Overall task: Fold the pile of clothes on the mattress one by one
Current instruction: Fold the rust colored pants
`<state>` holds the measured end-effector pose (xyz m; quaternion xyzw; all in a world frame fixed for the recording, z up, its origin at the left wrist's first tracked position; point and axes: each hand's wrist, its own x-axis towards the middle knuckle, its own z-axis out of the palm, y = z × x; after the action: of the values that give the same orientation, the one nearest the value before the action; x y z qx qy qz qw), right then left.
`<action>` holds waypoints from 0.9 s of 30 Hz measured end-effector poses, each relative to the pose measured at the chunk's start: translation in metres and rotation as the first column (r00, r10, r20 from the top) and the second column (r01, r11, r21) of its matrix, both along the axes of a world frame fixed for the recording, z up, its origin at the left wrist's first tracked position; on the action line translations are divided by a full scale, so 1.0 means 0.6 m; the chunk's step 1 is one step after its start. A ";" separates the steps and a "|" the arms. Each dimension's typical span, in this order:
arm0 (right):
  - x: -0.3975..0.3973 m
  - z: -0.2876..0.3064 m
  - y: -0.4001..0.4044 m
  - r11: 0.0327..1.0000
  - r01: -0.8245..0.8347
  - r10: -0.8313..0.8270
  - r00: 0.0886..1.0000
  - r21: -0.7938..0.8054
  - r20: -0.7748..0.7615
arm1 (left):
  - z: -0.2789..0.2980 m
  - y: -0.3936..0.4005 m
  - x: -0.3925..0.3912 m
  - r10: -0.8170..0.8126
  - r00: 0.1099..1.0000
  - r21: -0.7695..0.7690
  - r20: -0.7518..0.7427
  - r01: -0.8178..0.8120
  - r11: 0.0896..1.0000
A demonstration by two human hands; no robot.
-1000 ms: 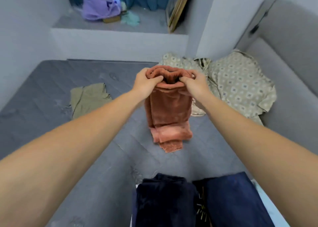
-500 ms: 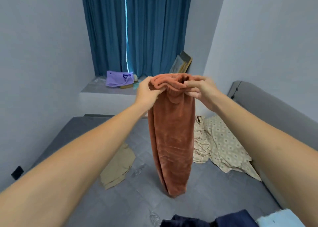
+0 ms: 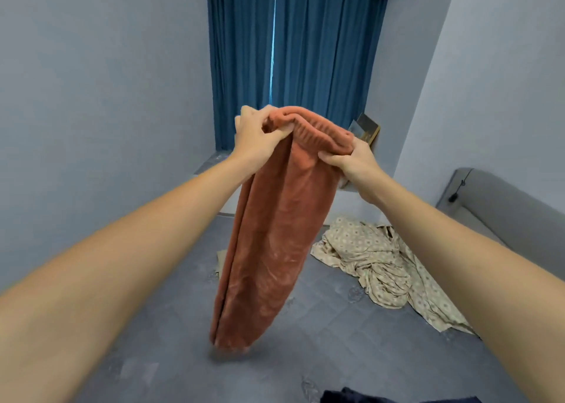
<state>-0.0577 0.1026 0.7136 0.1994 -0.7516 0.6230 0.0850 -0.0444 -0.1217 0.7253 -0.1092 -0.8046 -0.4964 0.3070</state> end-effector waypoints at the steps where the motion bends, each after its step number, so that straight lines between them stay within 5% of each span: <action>1: 0.011 0.003 -0.019 1.000 -0.019 0.019 0.999 -0.009 -0.026 | 0.004 -0.017 0.018 0.035 0.999 -0.003 -0.010 -0.035 0.999; 8: 0.143 0.020 -0.138 0.982 -0.188 0.184 0.979 -0.030 -0.090 | 0.017 -0.106 0.199 0.171 0.981 0.152 -0.089 -0.156 0.976; 17: 0.294 0.055 -0.214 0.957 -0.258 0.239 0.960 -0.132 -0.143 | 0.044 -0.182 0.378 0.361 0.918 0.084 -0.167 -0.352 0.932; 27: 0.229 -0.046 -0.285 0.978 -0.178 0.180 0.984 -0.107 0.008 | -0.081 -0.270 0.294 0.279 0.960 0.090 0.038 -0.281 0.955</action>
<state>0.0799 -0.0684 0.6861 0.2561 -0.6973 0.6687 0.0323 0.1320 -0.2835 0.6768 0.0268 -0.7912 -0.4868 0.3692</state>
